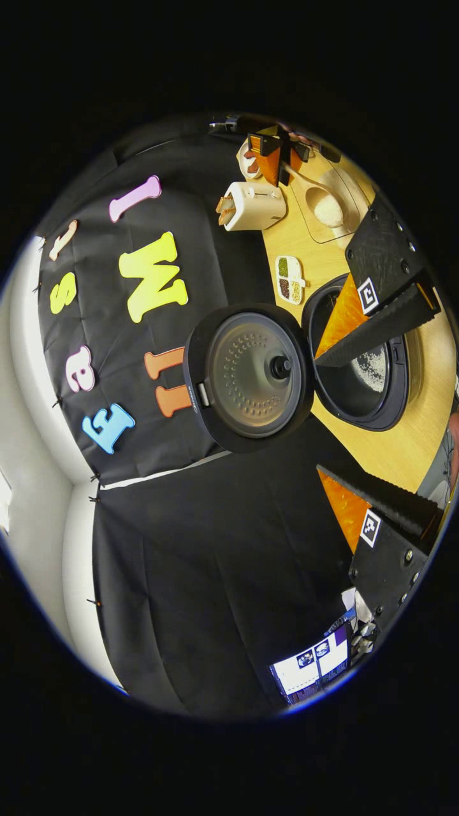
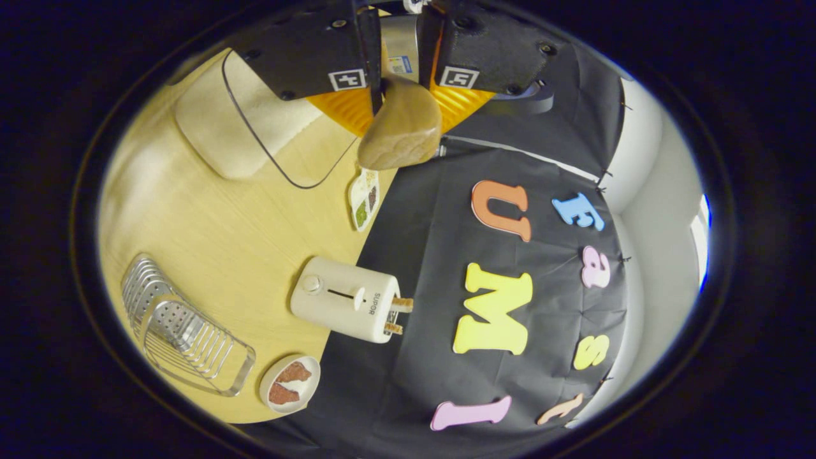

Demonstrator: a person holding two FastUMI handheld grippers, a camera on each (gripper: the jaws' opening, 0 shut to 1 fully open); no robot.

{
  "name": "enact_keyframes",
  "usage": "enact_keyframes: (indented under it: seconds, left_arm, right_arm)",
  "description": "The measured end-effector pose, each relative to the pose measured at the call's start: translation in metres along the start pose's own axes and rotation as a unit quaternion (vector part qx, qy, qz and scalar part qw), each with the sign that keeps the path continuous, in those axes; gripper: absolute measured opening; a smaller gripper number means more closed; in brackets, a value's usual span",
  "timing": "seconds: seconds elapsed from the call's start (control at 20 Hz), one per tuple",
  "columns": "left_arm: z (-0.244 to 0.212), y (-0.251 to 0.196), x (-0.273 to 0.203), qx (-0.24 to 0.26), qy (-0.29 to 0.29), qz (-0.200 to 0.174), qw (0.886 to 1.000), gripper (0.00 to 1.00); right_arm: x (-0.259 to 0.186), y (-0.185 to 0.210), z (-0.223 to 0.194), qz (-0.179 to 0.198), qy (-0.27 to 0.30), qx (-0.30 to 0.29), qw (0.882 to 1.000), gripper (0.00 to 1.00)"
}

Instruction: Close the left gripper, press the button to open the rice cooker; take a wooden spoon from the chopstick holder with the right hand, scoop a spoonful of rice and pour it into the rice cooker, then put the wooden spoon back into the chopstick holder.

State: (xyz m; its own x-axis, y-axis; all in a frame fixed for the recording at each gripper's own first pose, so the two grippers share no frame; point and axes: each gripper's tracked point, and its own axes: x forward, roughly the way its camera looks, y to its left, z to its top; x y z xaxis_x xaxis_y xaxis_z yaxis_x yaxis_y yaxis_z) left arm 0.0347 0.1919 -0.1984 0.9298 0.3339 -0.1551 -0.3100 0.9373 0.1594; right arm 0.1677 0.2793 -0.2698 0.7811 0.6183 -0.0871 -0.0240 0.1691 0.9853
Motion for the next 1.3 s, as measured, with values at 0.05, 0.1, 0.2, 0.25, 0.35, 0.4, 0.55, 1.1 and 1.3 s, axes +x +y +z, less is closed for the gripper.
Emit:
enact_keyframes:
  seconds: [0.05,0.1,0.2,0.25,0.35,0.4,0.55,1.1,1.3]
  left_arm:
    - [0.001,0.001,0.000,-0.001,-0.001,0.000,1.000,0.95]
    - [0.001,0.001,0.000,-0.001,0.000,0.001,1.000,0.96]
    - [0.003,0.001,0.000,-0.003,-0.001,0.001,1.000,0.95]
    - [0.003,0.002,0.000,-0.003,-0.001,0.001,1.000,0.95]
    - [0.004,0.005,0.000,-0.003,-0.001,0.004,1.000,0.95]
    - [0.003,0.008,-0.001,-0.004,0.000,0.006,1.000,0.95]
    - [-0.001,0.017,-0.003,-0.010,0.006,0.013,1.000,0.95]
    - [-0.017,0.069,-0.015,-0.033,0.021,0.070,0.997,0.96]
    - [-0.022,0.075,-0.019,-0.034,0.025,0.079,0.996,0.96]
  right_arm:
    - [-0.002,0.005,0.001,0.001,0.000,0.010,1.000,0.28]
    - [-0.001,0.009,0.002,0.008,0.001,0.020,1.000,0.29]
    - [-0.002,0.017,0.003,0.009,0.001,0.018,1.000,0.28]
    - [-0.002,0.022,0.004,0.008,-0.001,0.014,1.000,0.29]
    - [0.000,0.039,0.002,0.010,0.001,0.006,1.000,0.28]
    - [0.002,0.049,-0.001,0.012,0.004,0.003,1.000,0.28]
    - [0.011,0.084,-0.017,0.019,0.018,-0.018,0.999,0.28]
    - [0.071,0.143,-0.150,0.033,0.095,-0.034,0.994,0.29]
    - [0.084,0.134,-0.189,0.017,0.111,-0.074,0.991,0.28]
